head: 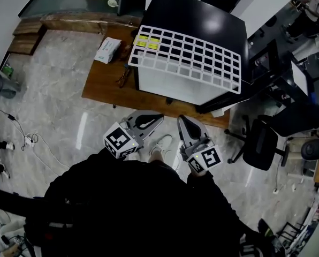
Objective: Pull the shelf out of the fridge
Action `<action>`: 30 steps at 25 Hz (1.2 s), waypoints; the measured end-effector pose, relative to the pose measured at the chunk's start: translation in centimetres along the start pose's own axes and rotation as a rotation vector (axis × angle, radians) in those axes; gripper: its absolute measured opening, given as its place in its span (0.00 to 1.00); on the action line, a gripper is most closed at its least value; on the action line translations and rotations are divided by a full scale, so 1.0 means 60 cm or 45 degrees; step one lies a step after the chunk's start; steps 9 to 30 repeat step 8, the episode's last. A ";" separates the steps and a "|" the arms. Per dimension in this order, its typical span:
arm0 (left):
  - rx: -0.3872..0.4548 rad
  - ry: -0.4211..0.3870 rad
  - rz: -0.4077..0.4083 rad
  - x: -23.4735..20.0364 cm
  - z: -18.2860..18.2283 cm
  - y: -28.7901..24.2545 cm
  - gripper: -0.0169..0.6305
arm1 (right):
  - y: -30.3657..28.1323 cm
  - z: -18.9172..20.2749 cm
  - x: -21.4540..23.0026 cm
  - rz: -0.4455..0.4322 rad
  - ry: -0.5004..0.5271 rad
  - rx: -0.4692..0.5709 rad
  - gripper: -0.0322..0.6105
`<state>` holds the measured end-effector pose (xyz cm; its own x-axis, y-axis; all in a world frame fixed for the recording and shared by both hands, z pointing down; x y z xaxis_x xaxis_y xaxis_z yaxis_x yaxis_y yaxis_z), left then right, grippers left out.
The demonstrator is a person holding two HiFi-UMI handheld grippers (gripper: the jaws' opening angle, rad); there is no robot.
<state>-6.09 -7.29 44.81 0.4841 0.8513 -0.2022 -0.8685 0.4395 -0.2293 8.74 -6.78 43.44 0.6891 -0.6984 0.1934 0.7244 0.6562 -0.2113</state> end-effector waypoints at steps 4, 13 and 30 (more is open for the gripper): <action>0.020 0.018 -0.022 -0.014 -0.004 -0.005 0.04 | -0.009 -0.005 0.006 -0.008 0.017 0.012 0.06; 0.053 0.039 -0.045 -0.024 -0.009 -0.016 0.04 | -0.014 -0.001 0.019 -0.014 0.016 0.017 0.06; 0.053 0.039 -0.045 -0.024 -0.009 -0.016 0.04 | -0.014 -0.001 0.019 -0.014 0.016 0.017 0.06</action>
Point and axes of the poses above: the fingertips, and each gripper's own axes: y backward along the fingers, x to its right, z out of its underside, the point moved 6 cm from there along y, backward along the fingers, and after that the axes turned 10 degrees about -x, right-handed, at the moved point
